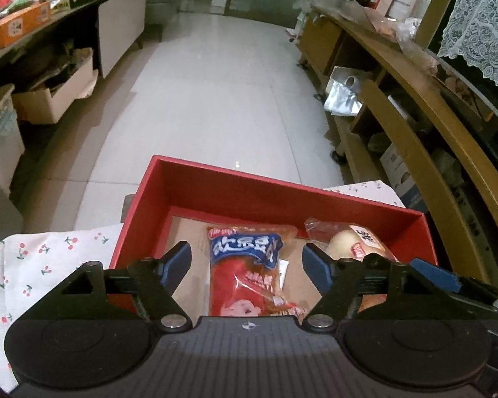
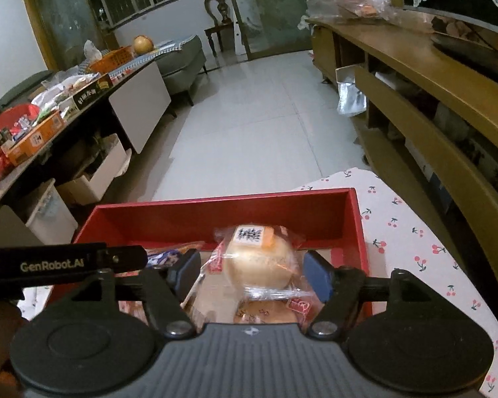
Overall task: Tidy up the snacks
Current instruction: 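Lift both snacks and lower them into the red box, then open both tools and withdraw them toward the remaining snacks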
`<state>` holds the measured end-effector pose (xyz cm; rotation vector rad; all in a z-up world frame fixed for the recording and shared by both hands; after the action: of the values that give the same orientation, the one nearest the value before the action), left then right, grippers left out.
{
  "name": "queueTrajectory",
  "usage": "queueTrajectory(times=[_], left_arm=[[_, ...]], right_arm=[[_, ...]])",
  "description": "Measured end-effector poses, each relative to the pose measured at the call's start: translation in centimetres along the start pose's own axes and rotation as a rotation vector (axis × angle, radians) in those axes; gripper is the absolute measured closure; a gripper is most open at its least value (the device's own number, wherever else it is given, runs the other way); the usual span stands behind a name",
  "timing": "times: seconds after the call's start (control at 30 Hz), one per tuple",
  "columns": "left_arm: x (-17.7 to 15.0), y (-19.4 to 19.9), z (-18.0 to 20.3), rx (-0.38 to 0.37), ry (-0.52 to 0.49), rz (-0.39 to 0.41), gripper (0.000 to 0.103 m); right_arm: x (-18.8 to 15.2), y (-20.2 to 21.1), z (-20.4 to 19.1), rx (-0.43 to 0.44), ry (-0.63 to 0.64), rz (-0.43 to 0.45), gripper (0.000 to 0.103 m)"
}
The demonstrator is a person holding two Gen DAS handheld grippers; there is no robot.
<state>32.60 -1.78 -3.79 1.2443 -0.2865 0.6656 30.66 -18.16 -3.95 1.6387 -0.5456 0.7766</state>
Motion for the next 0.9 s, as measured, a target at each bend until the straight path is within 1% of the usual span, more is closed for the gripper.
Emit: queueTrajectory(times=[0.13,0.3,0.43,0.6,0.9], left_arm=[[0.0,0.7,0.1,-0.016,0.009,-0.003,0.018],[-0.5,2.5,0.8,-0.041,-0.018,0.005,0.018],[-1.1,3.9,0.6,-0.046,-0.03,0.005,0.018],[-2.3,5.5,-1.1,-0.034,-0.012,-0.006,0.017],[-5.8,7.7,-4.7,-0.015,0.003,-0.069,0.016]], right_arm=[[0.3,0.7,0.2,0.005,-0.006,0.008,0.021],[0.8,2.8,0.7,-0.01,-0.017,0.03,0.021],[0.6,4.3,0.6,-0.027,-0.002,0.027,0.021],[-0.8,6.0,0.0,-0.03,0.022,0.0,0.021],[-4.9,8.3,-3.6,-0.002,0.109,-0.067,0.021]])
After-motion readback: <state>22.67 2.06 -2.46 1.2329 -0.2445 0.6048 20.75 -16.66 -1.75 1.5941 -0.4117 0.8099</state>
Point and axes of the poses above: each gripper's, at about its wrist camera, not at the fingertips, and y roughly against the way its jaws point, z to its right, x to its top, the point moved 8 cm from there along -y, roughly the way its jaws point, and after that the axes turned 13 degrees about y, right-handed, at the moved point
